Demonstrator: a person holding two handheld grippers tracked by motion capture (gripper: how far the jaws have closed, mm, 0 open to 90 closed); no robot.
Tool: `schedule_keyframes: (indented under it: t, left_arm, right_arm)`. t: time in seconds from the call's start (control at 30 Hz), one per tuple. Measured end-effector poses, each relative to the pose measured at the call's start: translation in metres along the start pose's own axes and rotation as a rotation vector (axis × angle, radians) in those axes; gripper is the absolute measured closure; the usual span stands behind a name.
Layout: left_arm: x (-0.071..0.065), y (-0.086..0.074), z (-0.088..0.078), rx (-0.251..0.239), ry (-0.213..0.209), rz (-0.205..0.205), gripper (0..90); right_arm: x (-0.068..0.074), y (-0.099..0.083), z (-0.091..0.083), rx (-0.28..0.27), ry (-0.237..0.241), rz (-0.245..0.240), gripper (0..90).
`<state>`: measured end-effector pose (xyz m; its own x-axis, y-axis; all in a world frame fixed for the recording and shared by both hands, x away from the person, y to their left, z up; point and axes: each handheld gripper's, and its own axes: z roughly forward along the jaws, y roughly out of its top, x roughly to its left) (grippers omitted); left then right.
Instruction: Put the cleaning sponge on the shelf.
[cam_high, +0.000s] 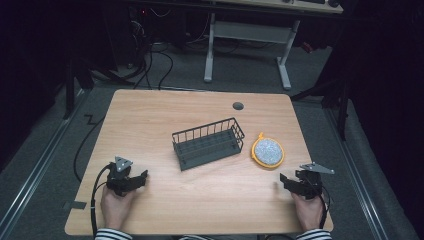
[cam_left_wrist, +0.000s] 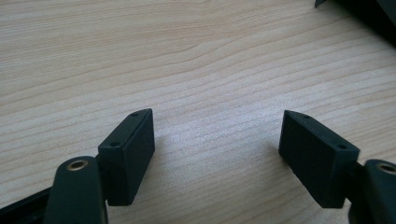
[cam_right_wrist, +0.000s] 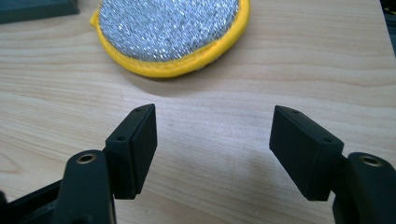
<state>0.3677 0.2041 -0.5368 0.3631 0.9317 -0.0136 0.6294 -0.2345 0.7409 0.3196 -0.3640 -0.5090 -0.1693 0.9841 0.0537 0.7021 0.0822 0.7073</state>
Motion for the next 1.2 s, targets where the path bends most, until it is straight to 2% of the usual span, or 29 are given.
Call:
schedule_keyframes:
  t: [0.2, 0.47, 0.6, 0.73, 0.83, 0.87, 0.9, 1.0, 1.17, 1.2]
  left_arm:
    - [0.0, 0.0, 0.0, 0.001, -0.001, -0.002, 27.5]
    - [0.0, 0.0, 0.0, 0.001, -0.001, -0.001, 27.5]
    - [0.0, 0.0, 0.0, 0.001, -0.001, -0.001, 27.4]
    - [0.0, 0.0, 0.0, 0.001, -0.001, -0.001, 27.4]
    - [0.0, 0.0, 0.0, 0.001, -0.001, -0.001, 27.4]
    - [0.0, 0.0, 0.0, 0.001, -0.001, -0.001, 27.4]
    - [0.0, 0.0, 0.0, 0.001, -0.001, -0.001, 27.4]
    - [0.0, 0.0, 0.0, 0.0, -0.002, -0.002, 27.4]
    - [0.0, 0.0, 0.0, 0.001, -0.001, -0.001, 27.4]
    - [0.0, 0.0, 0.0, 0.001, -0.001, -0.001, 27.4]
  right_arm:
    - [0.002, 0.015, -0.009, -0.026, 0.05, -0.011, 39.8]
    - [0.006, 0.036, -0.01, -0.027, 0.117, -0.023, 39.7]
    - [0.009, 0.049, -0.006, -0.028, 0.124, -0.04, 38.3]
    - [0.011, 0.066, 0.0, -0.017, 0.109, -0.045, 30.7]
    - [0.012, 0.074, 0.003, -0.017, 0.111, -0.045, 30.0]
    - [0.012, 0.083, 0.005, -0.018, 0.13, -0.035, 29.8]
    - [0.012, 0.083, 0.005, -0.018, 0.13, -0.035, 29.8]
    - [0.013, 0.096, 0.012, 0.0, 0.136, -0.029, 29.8]
    - [0.014, 0.106, 0.021, 0.018, 0.126, -0.031, 29.6]
    - [0.012, 0.109, 0.03, 0.035, 0.116, -0.036, 29.5]
